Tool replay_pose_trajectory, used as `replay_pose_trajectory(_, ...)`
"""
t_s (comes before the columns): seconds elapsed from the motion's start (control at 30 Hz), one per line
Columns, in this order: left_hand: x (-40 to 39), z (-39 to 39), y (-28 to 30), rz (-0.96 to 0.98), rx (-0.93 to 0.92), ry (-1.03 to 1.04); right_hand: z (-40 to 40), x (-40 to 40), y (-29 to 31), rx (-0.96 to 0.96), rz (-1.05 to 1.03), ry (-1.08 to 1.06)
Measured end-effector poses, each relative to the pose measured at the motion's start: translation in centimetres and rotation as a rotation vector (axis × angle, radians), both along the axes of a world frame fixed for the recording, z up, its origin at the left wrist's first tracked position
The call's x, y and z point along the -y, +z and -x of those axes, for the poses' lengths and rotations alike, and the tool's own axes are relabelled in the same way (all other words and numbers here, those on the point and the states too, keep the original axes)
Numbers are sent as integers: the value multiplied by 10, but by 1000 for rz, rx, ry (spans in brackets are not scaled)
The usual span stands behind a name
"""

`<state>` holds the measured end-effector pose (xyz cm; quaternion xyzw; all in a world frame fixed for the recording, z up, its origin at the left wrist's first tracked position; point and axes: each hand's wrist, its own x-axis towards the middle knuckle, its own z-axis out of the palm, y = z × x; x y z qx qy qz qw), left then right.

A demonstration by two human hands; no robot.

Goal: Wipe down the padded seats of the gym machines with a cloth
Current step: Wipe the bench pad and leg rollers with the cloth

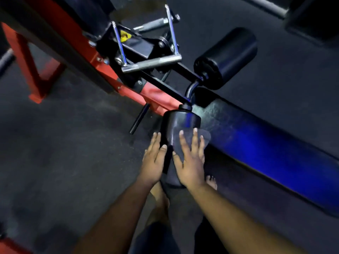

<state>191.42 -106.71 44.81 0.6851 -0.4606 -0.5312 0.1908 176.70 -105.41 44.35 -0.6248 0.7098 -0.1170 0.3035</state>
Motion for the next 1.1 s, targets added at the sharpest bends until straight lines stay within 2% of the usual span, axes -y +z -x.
replay_pose_trajectory(0.07,3,0,-6,-35,-45,-91,3,-10,3,-77,-8,112)
replay_pose_trajectory(0.13,5,6,-6,-56,-118,-88,2,25,3,-166,48,148)
replay_pose_trajectory(0.27,5,13,-17,-114,-309,100,-21,110,13,-262,-27,124)
replay_pose_trajectory(0.37,5,11,-12,-258,-550,339,-33,52,13,-351,26,243)
replay_pose_trajectory(0.47,2,10,-2,-247,-647,430,-33,-21,14,-308,18,325)
replay_pose_trajectory(0.57,1,8,-6,-199,-569,398,-18,26,8,-264,41,324)
replay_pose_trajectory(0.63,6,9,-12,-196,-535,318,-11,83,8,-218,26,212)
replay_pose_trajectory(0.7,0,11,-21,-181,-394,197,-6,110,10,-181,4,104)
replay_pose_trajectory(0.8,0,17,-19,-141,-296,158,-14,55,10,-201,48,39)
replay_pose_trajectory(0.87,1,17,-13,-134,-313,160,-22,-9,10,-166,14,44)
replay_pose_trajectory(0.93,1,16,-13,-169,-343,147,-17,-33,5,-153,-9,96)
replay_pose_trajectory(1.1,4,15,-27,-145,-302,94,-5,70,5,-146,26,150)
